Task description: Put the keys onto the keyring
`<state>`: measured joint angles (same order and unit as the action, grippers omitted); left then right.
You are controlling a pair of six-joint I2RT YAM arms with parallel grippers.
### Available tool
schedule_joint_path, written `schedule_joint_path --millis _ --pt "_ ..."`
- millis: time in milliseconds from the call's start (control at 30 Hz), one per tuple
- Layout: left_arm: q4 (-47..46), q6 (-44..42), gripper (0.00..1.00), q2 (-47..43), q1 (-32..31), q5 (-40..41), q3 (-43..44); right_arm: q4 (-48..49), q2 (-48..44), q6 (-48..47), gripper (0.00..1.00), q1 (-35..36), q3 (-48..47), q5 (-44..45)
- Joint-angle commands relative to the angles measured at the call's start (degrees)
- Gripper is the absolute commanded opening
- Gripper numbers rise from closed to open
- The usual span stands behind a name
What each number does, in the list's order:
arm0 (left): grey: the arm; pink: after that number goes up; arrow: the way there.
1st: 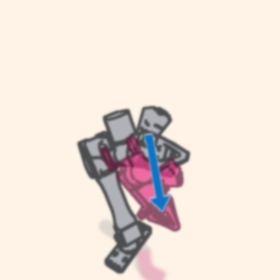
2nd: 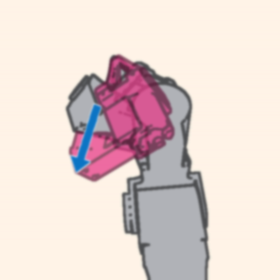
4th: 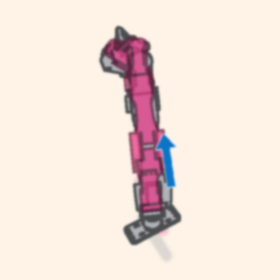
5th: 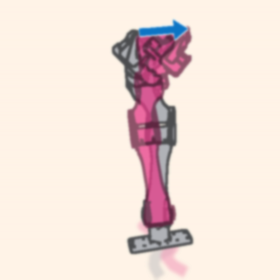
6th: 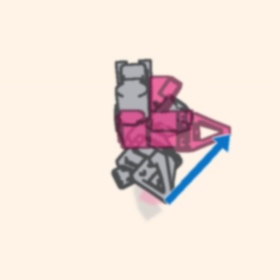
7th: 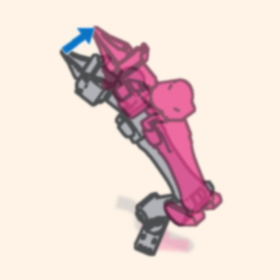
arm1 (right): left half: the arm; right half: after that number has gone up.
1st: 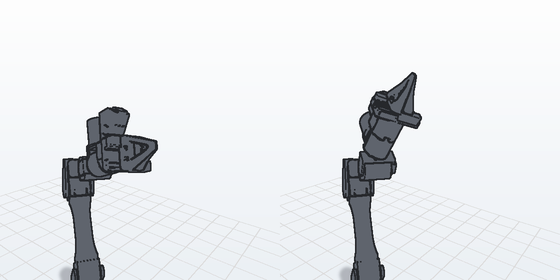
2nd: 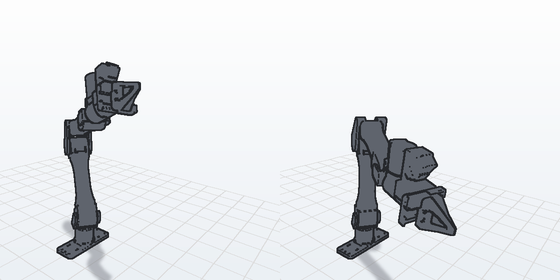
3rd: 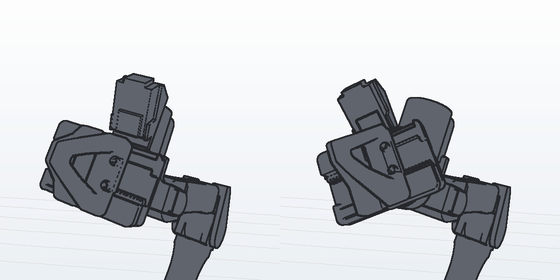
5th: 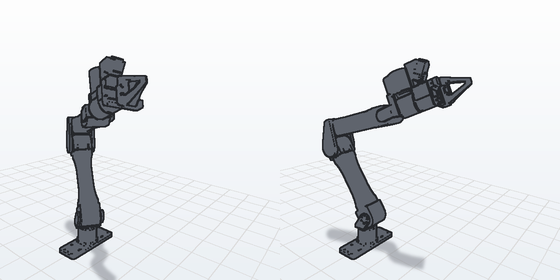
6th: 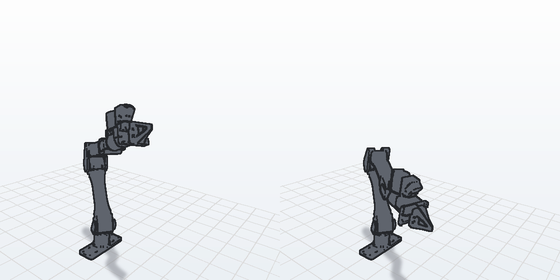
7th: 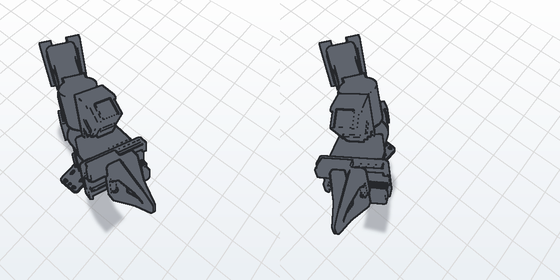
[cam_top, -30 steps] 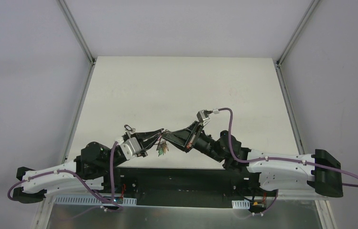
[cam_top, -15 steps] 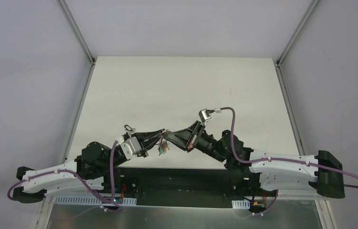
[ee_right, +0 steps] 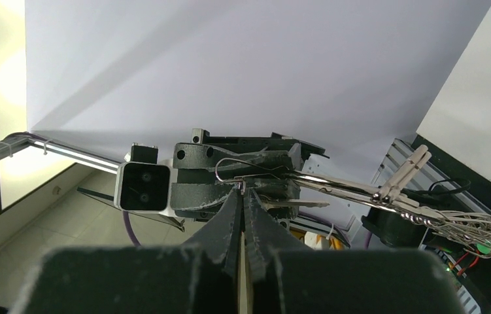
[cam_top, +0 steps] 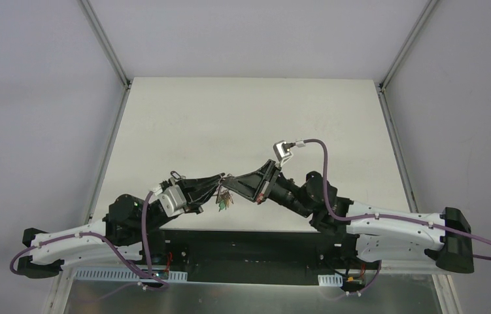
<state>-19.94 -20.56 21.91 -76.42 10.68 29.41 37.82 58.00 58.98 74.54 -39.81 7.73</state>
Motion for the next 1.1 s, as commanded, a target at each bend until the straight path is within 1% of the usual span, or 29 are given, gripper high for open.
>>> schedule_joint_path --millis 0,533,767,967,1067 --pt "2.4 1.5 0.0 2.3 -0.2 -2.5 0.0 5.3 -1.1 -2.5 0.0 -0.2 -6.9 -1.9" --pt "2.4 3.1 0.0 2.3 -0.3 -2.0 -1.0 0.9 1.4 -7.7 0.0 0.6 -16.7 -5.9" --pt "2.9 3.6 0.0 1.0 -0.2 -2.1 -1.2 0.2 1.1 -8.5 0.0 1.3 -16.5 -5.1" --pt "6.9 4.7 0.0 1.9 -0.2 -0.9 1.0 -0.5 -0.5 -8.8 0.0 2.1 -14.7 -3.4" --pt "9.0 5.3 0.14 1.9 -0.2 -0.1 1.7 -0.6 -1.1 -9.3 0.0 2.4 -14.3 -3.1"
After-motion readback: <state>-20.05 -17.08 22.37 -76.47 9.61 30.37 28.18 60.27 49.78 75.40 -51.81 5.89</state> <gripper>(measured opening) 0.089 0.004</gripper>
